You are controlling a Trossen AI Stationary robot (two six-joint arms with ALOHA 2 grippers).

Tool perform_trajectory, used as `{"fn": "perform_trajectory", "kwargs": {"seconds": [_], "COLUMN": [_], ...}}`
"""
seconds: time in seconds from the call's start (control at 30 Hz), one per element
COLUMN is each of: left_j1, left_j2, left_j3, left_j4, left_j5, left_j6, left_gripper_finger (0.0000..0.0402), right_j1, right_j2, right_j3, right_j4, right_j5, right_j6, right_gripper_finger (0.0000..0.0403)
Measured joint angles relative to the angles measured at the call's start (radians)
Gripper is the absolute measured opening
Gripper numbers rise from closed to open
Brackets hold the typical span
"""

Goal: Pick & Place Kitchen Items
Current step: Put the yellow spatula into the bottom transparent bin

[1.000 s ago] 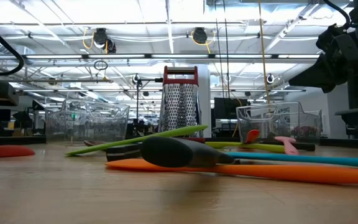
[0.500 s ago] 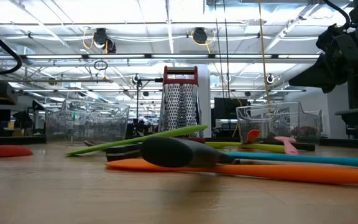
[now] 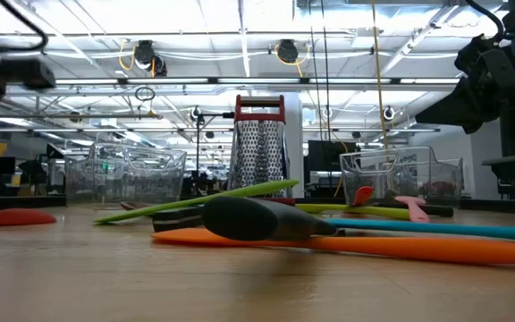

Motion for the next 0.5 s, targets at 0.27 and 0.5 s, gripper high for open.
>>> {"fn": "perform_trajectory", "kwargs": {"seconds": [0.27,0.5], "left_j1": [0.002,0.03], "left_j2": [-0.002,-0.002], "left_j3": [0.151,0.159], "left_j4": [0.008,0.31], "left_j5": [-0.213,-0.427], "left_j6": [0.242,0.631], "left_gripper_finger": [0.0006,0.0004], "right_j1": [0.0,0.0], "right_j2": [0.0,0.0], "right_j3": [0.0,0.0], "right_j4": [0.0,0.024], "right_j5": [0.0,0.0], "right_j6": [0.0,0.005], "right_gripper_finger": [0.0,0.0]}}
